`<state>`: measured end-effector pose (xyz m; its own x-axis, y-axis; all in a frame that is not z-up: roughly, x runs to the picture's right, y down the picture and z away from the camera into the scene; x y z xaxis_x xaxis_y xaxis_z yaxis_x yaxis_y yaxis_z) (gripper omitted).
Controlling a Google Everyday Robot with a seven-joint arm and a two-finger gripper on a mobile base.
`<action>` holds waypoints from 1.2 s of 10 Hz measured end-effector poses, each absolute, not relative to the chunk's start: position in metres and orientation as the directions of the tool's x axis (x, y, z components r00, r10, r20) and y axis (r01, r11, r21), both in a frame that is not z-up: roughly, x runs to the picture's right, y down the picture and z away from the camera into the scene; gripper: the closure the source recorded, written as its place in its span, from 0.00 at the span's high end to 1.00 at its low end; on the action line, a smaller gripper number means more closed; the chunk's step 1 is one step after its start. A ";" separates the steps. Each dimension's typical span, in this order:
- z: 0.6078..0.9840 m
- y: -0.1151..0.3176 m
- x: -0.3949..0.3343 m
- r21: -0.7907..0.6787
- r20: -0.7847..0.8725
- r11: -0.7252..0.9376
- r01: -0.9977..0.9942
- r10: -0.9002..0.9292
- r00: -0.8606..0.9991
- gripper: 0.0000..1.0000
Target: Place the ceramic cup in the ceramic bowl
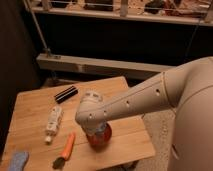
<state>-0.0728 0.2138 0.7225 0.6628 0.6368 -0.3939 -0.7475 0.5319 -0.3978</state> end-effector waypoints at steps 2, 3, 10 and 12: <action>0.729 0.223 -0.072 -0.402 -0.419 0.530 -0.747 0.619 0.665 0.00; 0.732 0.225 -0.072 -0.402 -0.426 0.531 -0.746 0.613 0.665 0.00; 0.758 0.225 -0.060 -0.345 -0.463 0.555 -0.757 0.601 0.652 0.55; 0.764 0.224 -0.061 -0.337 -0.468 0.549 -0.765 0.608 0.642 0.74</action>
<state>-0.0612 0.2235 0.7643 0.6422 0.6075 -0.4675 -0.7648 0.5492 -0.3368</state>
